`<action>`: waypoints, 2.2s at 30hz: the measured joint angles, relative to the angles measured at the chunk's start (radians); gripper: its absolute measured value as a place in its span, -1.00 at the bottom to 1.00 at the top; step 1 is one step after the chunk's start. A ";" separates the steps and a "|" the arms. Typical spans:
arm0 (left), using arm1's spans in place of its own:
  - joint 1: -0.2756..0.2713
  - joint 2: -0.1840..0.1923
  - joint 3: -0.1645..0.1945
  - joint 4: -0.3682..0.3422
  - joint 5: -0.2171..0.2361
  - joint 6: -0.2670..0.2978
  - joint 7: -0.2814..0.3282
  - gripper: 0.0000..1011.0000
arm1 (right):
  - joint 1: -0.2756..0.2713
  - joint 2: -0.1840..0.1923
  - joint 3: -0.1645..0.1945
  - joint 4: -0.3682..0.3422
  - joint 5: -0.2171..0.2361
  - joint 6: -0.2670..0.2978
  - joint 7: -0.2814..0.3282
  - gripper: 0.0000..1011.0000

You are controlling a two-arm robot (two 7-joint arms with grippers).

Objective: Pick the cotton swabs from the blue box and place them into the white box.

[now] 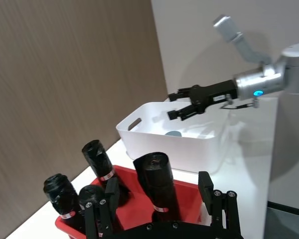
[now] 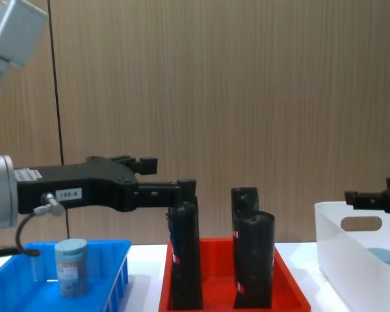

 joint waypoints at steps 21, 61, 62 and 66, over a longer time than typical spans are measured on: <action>0.039 -0.045 0.042 -0.057 0.086 -0.006 0.268 0.99 | -0.204 -0.007 0.011 -0.255 0.017 -0.040 -0.125 0.98; 0.102 -0.116 0.111 -0.150 0.227 -0.015 0.700 0.99 | -0.452 -0.016 0.024 -0.564 0.037 -0.088 -0.276 0.98; 0.102 -0.116 0.111 -0.150 0.227 -0.015 0.700 0.99 | -0.452 -0.016 0.024 -0.564 0.037 -0.088 -0.276 0.98; 0.102 -0.116 0.111 -0.150 0.227 -0.015 0.701 0.99 | -0.452 -0.016 0.024 -0.564 0.037 -0.088 -0.276 0.98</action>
